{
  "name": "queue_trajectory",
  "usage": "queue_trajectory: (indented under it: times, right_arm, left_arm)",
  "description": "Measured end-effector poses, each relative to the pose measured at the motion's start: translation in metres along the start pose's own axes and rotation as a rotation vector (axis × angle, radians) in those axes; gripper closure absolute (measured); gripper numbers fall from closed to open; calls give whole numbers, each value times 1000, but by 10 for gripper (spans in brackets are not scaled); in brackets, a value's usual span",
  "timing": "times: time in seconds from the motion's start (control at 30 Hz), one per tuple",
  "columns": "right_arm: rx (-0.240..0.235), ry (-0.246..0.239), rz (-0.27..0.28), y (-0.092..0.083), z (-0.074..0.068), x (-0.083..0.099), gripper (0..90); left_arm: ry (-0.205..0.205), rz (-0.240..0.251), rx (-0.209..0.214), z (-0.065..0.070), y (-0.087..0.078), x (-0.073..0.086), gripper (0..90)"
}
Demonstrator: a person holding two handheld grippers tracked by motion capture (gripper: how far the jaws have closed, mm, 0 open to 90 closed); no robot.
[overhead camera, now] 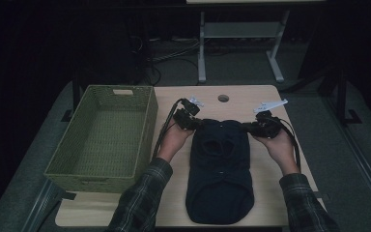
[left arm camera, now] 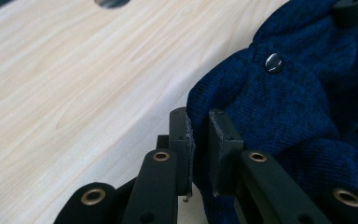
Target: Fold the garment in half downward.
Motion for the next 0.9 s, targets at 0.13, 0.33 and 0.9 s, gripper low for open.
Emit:
queue_trajectory:
  times: [0.13, 0.33, 0.9]
  right_arm:
    - [-5, -16, 23, -6, -2, 0, 801]
    - [-7, -50, 51, -15, -11, -5, 800]
    - [22, -146, 143, -35, -39, -38, 797]
  left_arm:
    - [11, 35, 8, 3, -8, -1, 812]
    - [11, 85, 13, 8, -26, 1, 812]
    - [48, 191, -44, 13, -79, -1, 810]
Point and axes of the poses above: each handheld gripper's, and its own axes: y roughly forward along the jaws, x roughly out of its underside, z roughly to its right, the point moved 7 cm from there along y, roughly forward along the jaws
